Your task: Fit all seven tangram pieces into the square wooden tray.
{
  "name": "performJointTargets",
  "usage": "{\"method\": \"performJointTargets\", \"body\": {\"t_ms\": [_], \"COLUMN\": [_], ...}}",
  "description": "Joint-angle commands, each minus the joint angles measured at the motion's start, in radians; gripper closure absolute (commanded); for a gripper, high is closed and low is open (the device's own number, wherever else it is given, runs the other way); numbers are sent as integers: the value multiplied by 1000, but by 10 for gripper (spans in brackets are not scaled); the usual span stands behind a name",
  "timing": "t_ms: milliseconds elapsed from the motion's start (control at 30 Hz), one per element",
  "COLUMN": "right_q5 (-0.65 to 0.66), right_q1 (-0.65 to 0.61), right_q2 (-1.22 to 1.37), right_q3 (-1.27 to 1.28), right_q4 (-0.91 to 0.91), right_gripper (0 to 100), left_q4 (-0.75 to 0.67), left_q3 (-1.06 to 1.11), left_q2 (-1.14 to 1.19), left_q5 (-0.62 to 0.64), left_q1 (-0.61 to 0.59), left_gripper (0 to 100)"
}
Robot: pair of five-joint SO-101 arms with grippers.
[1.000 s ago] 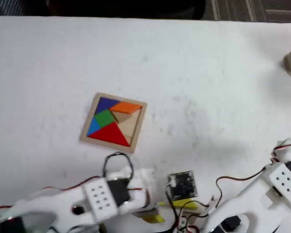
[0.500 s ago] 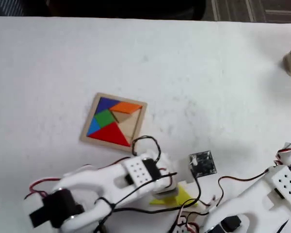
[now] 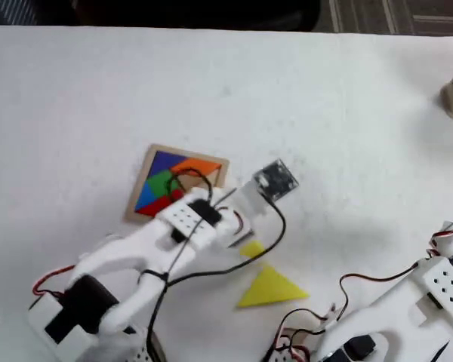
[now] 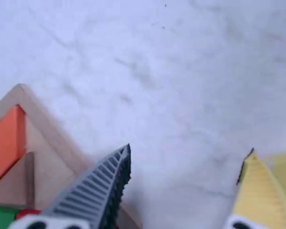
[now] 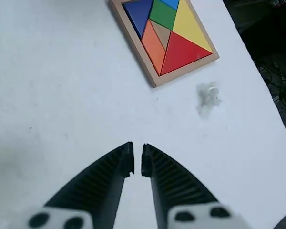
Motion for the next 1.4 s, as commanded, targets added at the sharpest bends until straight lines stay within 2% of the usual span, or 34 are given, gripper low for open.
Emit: {"method": "performJointTargets", "body": {"t_ms": [0, 300, 567, 700, 767, 933, 1067, 1233, 1367], "right_q5": [-3, -5, -2, -2, -2, 0, 0, 0, 0], "right_q1": [1, -1, -1, -1, -1, 8, 8, 8, 8], "right_q2": [-8, -8, -8, -13, -16, -16, -10, -8, -8], "right_q3": [-28, -25, -5, -5, -5, -5, -5, -3, -3], "right_q4": [-18, -15, -19, -15, -15, -15, -15, -15, -15], "right_gripper": [963, 962, 961, 961, 963, 964, 964, 964, 964], "left_q4": [-18, 141, 135, 152, 206, 302, 207, 52, 43], "left_q3": [-41, -41, -44, -118, -209, -358, -367, -371, -414], "left_q2": [-15, -16, -5, 74, 150, 280, 282, 283, 289], "left_q5": [-11, -23, -112, -161, -173, -107, -5, 126, 169], "left_q1": [-2, 260, 274, 266, 245, 239, 183, 25, -58], "left_gripper": [627, 625, 627, 627, 627, 627, 627, 627, 627]}}
